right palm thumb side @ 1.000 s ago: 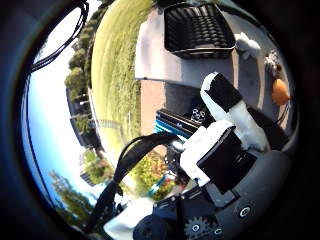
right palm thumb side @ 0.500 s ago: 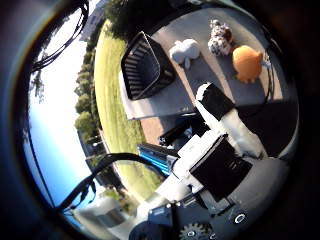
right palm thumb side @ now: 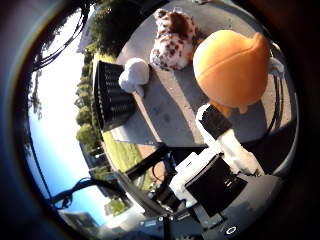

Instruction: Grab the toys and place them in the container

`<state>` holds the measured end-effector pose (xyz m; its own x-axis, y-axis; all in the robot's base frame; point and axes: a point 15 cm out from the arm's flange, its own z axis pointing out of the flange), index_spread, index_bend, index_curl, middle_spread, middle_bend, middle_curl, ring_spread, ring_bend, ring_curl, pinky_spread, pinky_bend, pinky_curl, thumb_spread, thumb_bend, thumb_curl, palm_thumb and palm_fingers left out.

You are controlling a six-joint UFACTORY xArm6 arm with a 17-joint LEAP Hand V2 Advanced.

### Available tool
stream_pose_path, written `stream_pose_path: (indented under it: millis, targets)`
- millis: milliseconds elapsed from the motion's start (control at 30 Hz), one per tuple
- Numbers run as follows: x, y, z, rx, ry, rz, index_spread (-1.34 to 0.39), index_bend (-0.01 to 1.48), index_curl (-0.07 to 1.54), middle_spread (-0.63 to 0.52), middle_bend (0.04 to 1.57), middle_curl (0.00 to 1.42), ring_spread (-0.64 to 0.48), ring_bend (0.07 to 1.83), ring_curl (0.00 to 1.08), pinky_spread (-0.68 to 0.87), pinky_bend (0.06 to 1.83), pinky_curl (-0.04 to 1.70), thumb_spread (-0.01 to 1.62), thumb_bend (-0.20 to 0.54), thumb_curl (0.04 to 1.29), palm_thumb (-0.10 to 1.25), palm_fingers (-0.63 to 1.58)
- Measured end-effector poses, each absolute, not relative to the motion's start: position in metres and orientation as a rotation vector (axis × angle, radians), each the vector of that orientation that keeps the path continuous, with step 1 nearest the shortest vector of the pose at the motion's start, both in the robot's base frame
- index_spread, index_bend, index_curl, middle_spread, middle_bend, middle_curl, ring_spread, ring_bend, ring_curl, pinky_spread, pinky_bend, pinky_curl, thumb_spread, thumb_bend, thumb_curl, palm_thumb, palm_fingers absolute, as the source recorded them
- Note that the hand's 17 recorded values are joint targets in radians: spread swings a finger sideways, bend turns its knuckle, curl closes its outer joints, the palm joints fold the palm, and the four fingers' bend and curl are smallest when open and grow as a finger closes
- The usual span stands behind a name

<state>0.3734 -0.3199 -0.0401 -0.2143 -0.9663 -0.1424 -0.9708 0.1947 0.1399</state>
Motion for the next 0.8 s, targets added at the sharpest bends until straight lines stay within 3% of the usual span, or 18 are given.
stream_pose_path:
  millis: [200, 467, 600, 700, 800]
  targets:
    - [0.418, -0.300, -0.070, -2.040, 2.380, 0.319, -0.16, 0.16, 0.24, 0.11, 0.18, 0.30, 0.26, 0.40, 0.34, 0.43, 0.61, 0.25, 1.09, -0.034, 0.36, 0.67, 0.04]
    - [0.397, -0.290, -0.092, -2.203, 2.466, 0.423, -0.07, 0.15, 0.23, 0.01, 0.28, 0.36, 0.21, 0.62, 0.39, 0.42, 0.69, 0.24, 1.08, -0.032, 0.35, 0.66, 0.47]
    - [0.371, -0.282, -0.096, -2.290, 2.499, 0.569, -0.17, 0.17, 0.23, -0.06, 0.47, 0.45, 0.16, 0.82, 0.47, 0.40, 0.78, 0.27, 1.08, -0.027, 0.35, 0.66, 0.88]
    - [0.373, -0.281, -0.093, -2.315, 2.496, 0.579, -0.26, 0.16, 0.22, -0.09, 0.64, 0.53, 0.13, 0.96, 0.52, 0.39, 0.84, 0.30, 1.08, -0.025, 0.35, 0.67, 1.04]
    - [0.379, -0.285, -0.083, -2.323, 2.494, 0.547, -0.35, 0.17, 0.20, -0.12, 0.82, 0.65, 0.07, 1.13, 0.62, 0.38, 0.94, 0.36, 1.08, -0.018, 0.37, 0.71, 1.05]
